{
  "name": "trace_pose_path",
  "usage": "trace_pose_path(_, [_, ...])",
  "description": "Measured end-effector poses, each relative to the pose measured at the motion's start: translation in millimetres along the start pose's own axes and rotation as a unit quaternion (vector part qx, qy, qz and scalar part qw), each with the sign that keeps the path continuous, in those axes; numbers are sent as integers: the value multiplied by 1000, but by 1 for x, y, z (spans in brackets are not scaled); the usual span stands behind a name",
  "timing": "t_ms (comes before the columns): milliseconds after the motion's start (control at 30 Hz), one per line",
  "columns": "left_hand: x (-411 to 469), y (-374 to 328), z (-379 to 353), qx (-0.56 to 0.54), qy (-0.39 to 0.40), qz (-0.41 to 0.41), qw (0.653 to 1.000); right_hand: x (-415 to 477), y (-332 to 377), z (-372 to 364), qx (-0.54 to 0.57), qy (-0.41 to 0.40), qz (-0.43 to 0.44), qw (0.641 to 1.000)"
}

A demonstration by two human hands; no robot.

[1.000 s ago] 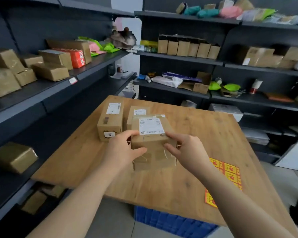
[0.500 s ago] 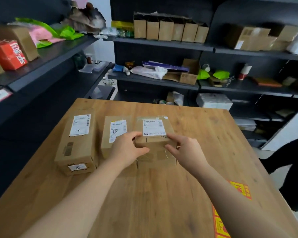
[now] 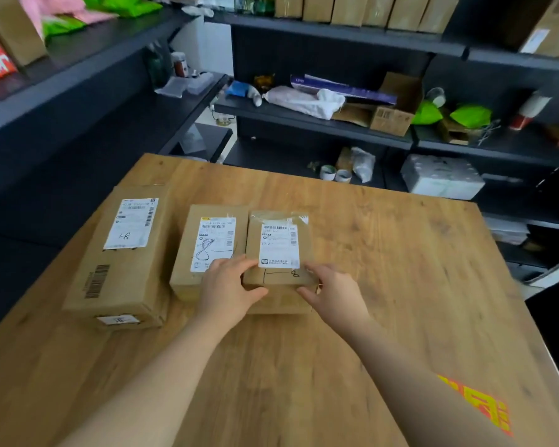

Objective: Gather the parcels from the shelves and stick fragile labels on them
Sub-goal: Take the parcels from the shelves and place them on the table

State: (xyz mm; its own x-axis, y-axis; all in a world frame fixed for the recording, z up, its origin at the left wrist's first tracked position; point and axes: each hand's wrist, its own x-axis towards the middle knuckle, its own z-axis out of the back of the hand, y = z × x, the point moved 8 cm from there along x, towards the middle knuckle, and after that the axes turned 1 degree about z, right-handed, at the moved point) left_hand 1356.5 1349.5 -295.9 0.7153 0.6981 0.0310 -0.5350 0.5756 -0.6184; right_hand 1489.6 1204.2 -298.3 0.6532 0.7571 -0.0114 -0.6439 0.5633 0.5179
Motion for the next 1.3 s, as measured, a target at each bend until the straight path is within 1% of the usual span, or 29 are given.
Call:
trace_pose_path(133, [0,5,-10,38,-9,-3,999,9,-6,-14,-5,34,7,999])
trace_pose_path(333, [0,5,-16,103,-14,-18,994,13,-7,-21,-28,55,24,998])
trace_pose_path(467, [-4,-5,-12,144,-5,-25,989,12,0,-18,-89,73,41,992])
trace_pose_path(533, [-12,-12,-2,146,-15,-27,989,10,11,-9,-118,63,70,989])
trace_pose_path(600, [-24,-22,16,143,-42,-33,988,6,29,1,-134,52,115,983])
trace_pose_path(733, [-64,-37,66,159,-132,-29,978,-12,77,17,-110,32,207,972])
trace_pose_path(867, [-118,-33,115,199,-189,2,962,-42,139,25,-78,6,307,949])
trace_pose_path(1000, [-172,-15,161,225,-229,66,945,-77,202,30,-14,-32,404,914])
trace_pose_path(1167, [-266,16,224,252,-290,148,911,-139,294,5,14,-12,507,862])
trace_pose_path(1300, [-362,42,270,275,-338,221,872,-210,369,-21,27,9,574,818])
